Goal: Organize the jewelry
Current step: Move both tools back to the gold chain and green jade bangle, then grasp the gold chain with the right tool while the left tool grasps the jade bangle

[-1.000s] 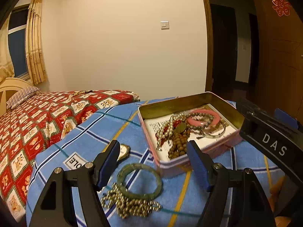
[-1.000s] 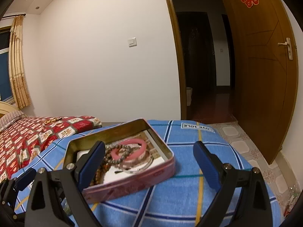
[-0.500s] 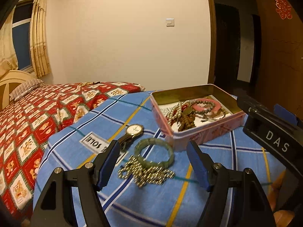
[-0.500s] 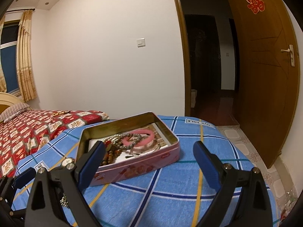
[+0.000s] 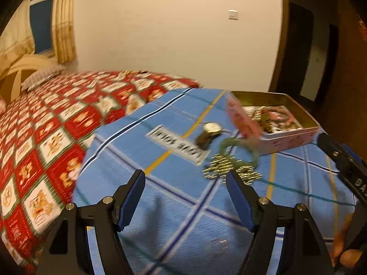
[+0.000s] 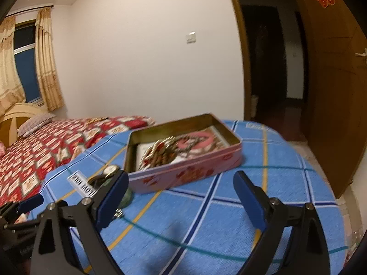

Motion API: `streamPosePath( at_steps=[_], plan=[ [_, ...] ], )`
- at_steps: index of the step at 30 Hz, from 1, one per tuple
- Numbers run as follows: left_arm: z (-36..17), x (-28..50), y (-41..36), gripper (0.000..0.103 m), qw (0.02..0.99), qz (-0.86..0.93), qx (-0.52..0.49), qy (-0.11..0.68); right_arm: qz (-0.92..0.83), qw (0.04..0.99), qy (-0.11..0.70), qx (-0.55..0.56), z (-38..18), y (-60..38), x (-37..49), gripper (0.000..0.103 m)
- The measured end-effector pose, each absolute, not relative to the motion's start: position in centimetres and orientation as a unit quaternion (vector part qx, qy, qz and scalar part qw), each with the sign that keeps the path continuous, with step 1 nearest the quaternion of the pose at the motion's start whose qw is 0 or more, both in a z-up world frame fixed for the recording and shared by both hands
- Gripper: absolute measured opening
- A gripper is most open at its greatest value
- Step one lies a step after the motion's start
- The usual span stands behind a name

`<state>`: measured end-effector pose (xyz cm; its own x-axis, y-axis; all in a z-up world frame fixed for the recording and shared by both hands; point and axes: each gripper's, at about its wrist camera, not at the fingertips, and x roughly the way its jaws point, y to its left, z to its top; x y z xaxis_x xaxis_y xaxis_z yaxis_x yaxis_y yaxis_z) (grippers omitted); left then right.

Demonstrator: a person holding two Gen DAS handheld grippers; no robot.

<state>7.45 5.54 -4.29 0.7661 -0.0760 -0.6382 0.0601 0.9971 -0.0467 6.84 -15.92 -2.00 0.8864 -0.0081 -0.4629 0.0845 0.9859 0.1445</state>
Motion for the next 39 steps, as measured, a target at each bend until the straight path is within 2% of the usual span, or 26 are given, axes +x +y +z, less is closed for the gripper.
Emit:
streamPosePath(
  at_steps=[4, 7, 13, 19, 22, 24, 26, 29, 33, 39],
  plan=[
    [-4.7, 7.8, 7.3, 0.073, 0.934, -0.024, -0.020, 0.355, 0.014, 0.960, 0.267, 0.083, -2.6, -14.9, 7.4, 0.082],
    [-4.6, 7.9, 7.8, 0.073, 0.936, -0.008, -0.012, 0.350, 0.060, 0.946, 0.307, 0.086, -3.4, -13.4, 8.5, 0.078],
    [-4.7, 8.2, 8.1, 0.073, 0.935, -0.002, -0.011, 0.355, 0.131, 0.913, 0.381, 0.069, -5.1, -9.3, 11.5, 0.077],
    [-4.7, 8.2, 8.9, 0.073, 0.934, -0.005, -0.021, 0.356, 0.133, 0.903, 0.407, 0.037, -5.8, -6.9, 13.6, 0.075],
    [-4.8, 8.3, 9.2, 0.073, 0.932, -0.011, -0.027, 0.360, 0.142, 0.887, 0.438, 0.033, -7.3, -6.1, 14.2, 0.064],
    [-4.9, 8.5, 9.2, 0.073, 0.930, -0.013, -0.030, 0.365, 0.138, 0.892, 0.430, -0.010, -7.2, -5.2, 13.7, 0.058],
    [-5.0, 8.5, 9.2, 0.073, 0.929, -0.015, -0.031, 0.368, 0.140, 0.892, 0.429, -0.017, -7.1, -5.4, 13.4, 0.035],
    [-5.0, 8.5, 9.1, 0.073, 0.929, -0.019, -0.030, 0.369, 0.146, 0.891, 0.429, -0.006, -7.0, -6.3, 13.2, 0.018],
    [-5.0, 8.6, 9.0, 0.073, 0.928, -0.027, -0.031, 0.370, 0.159, 0.892, 0.423, 0.028, -6.6, -7.8, 12.4, 0.017],
    [-4.5, 8.9, 7.6, 0.073, 0.932, -0.053, -0.010, 0.358, 0.168, 0.922, 0.343, 0.067, -3.7, -10.5, 9.5, 0.017]
  ],
)
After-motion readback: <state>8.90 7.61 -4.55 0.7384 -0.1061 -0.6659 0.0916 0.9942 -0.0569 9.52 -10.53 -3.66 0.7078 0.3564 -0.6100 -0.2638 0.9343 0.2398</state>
